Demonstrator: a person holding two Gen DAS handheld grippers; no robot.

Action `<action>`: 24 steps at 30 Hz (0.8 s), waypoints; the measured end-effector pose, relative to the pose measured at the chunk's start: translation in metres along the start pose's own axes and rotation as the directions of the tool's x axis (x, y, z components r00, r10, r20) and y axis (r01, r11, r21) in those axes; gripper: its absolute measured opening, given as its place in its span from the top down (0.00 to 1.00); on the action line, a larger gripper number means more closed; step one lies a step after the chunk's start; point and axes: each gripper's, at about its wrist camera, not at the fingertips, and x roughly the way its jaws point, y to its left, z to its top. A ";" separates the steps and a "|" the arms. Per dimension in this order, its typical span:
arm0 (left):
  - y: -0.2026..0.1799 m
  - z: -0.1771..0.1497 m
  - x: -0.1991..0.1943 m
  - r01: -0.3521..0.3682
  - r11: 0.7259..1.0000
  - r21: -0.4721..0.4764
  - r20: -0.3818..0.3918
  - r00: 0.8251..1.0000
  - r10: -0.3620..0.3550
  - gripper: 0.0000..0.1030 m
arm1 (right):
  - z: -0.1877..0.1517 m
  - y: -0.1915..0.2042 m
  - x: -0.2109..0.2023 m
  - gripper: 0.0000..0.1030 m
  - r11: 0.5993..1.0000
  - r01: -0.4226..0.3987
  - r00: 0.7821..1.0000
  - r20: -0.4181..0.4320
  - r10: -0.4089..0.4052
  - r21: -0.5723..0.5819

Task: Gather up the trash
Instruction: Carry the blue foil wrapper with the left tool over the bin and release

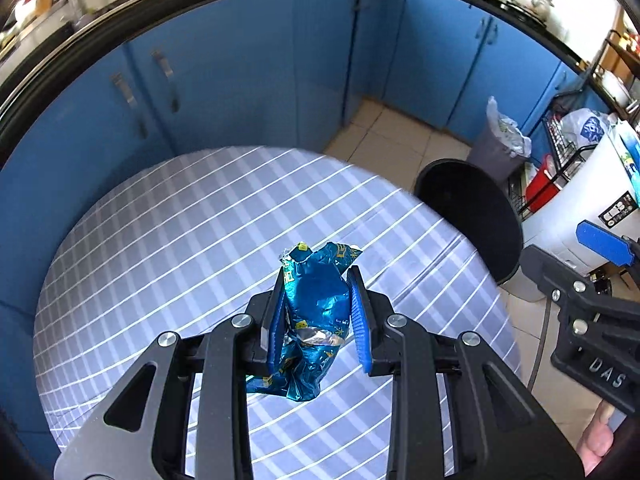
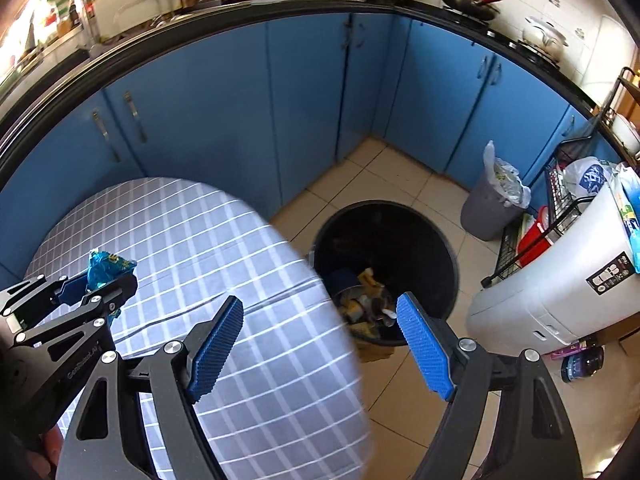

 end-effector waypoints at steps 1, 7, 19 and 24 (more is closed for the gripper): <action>-0.006 0.004 0.002 0.003 1.000 0.004 0.002 1.000 -0.003 0.72 | 0.001 -0.005 0.001 0.25 1.000 0.002 1.000 0.001 -0.002 0.004; -0.054 0.043 0.015 0.032 0.999 0.043 0.029 0.999 -0.034 0.72 | 0.013 -0.050 0.010 0.25 0.999 0.020 1.000 0.006 -0.021 0.049; -0.129 0.105 0.045 0.083 0.992 0.098 0.062 0.994 -0.090 0.69 | 0.039 -0.117 0.034 0.25 0.991 0.050 0.998 0.025 -0.053 0.122; -0.142 0.116 0.053 0.098 0.990 0.102 0.059 0.993 -0.105 0.68 | 0.045 -0.129 0.045 0.25 0.988 0.051 0.998 0.025 -0.055 0.145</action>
